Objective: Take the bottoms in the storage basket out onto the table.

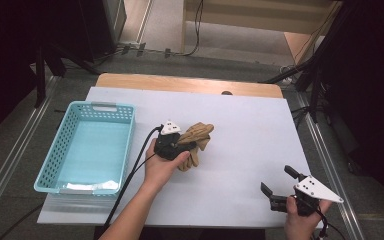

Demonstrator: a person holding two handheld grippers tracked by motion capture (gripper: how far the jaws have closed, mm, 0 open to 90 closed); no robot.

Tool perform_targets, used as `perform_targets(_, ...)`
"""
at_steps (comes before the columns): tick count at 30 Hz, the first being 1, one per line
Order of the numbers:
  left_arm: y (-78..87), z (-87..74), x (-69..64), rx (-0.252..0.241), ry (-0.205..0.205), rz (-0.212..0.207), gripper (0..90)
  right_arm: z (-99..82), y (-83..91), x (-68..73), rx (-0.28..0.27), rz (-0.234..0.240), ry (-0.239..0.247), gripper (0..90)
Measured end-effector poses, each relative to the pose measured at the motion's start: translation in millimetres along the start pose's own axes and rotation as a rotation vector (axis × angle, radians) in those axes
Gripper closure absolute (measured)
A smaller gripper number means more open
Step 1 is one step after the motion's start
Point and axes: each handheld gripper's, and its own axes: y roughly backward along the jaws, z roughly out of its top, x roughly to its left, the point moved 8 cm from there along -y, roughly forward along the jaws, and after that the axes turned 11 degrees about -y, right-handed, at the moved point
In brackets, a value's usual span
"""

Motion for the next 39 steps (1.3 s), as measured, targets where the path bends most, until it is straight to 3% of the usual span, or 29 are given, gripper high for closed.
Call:
perform_targets(13, -10.2, -8.0, -0.6, 0.040, 0.000, -0.003, 65.8, 0.2, -0.6, 0.7, 0.000, 0.004, 0.005, 0.0)
perform_targets(24, -19.7, -13.5, -3.2, 0.077, 0.008, -0.035, 61.6, 0.0, -1.1, -0.3, 0.001, 0.004, 0.005, 0.0)
perform_targets(30, -22.3, -14.0, -5.8, 0.073, 0.004, -0.046, 55.4, 0.2, -0.4, -1.0, -0.002, 0.003, 0.001, 0.0)
perform_targets(39, -19.4, -9.7, -11.3, 0.052, 0.002, -0.079, 32.8, 0.3, -0.2, -0.9, -0.001, 0.002, 0.002, 0.0)
